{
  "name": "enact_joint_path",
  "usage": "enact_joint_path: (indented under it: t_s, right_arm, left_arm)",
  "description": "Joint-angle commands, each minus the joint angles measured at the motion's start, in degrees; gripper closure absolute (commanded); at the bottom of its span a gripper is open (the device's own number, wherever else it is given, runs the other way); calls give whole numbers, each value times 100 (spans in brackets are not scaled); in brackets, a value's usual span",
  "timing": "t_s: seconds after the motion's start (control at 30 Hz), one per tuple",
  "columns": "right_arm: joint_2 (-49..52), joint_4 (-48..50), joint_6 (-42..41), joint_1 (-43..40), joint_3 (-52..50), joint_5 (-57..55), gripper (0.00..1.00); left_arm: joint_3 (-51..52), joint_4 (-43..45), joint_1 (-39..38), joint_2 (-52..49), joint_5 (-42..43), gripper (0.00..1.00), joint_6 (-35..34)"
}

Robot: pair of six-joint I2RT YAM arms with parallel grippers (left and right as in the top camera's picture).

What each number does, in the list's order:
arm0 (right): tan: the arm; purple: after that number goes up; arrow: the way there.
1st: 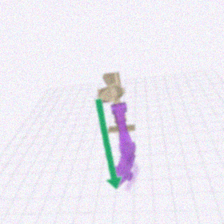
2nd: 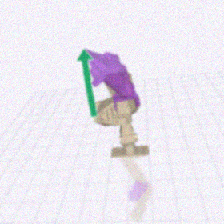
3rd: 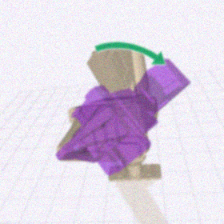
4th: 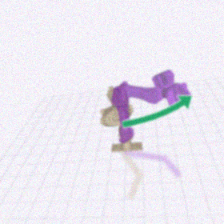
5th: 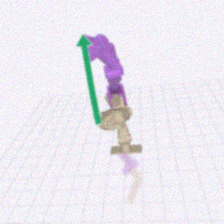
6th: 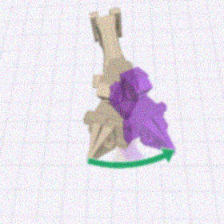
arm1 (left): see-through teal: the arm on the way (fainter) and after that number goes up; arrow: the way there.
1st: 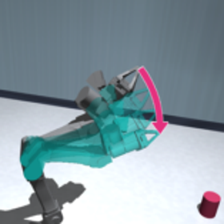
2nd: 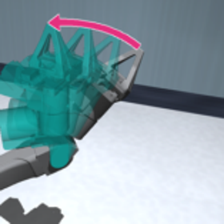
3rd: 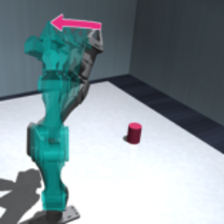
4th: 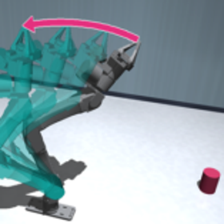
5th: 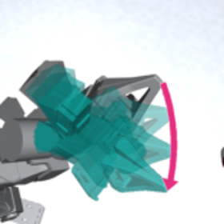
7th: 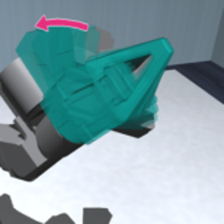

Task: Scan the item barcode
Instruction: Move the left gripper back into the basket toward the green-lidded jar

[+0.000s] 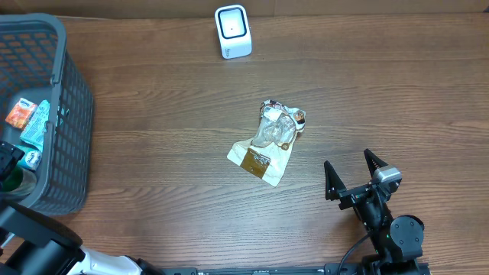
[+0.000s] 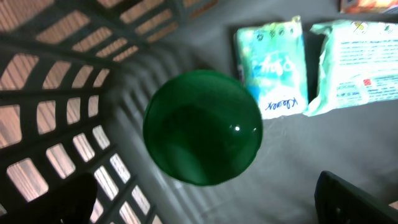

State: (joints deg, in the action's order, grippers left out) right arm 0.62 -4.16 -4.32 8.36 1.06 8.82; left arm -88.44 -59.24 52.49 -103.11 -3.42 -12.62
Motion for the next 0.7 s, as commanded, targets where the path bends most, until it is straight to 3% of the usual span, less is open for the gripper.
enact_joint_path:
  t_s: [0.0,0.67]
  right_arm:
    - [-50,20,-33,33,-59,28,0]
    - [-50,20,-33,31,-59,28,0]
  left_arm:
    - [94,136,-35,-61,26,6,238]
    - [964,1067,-35,-66,-278,5,387]
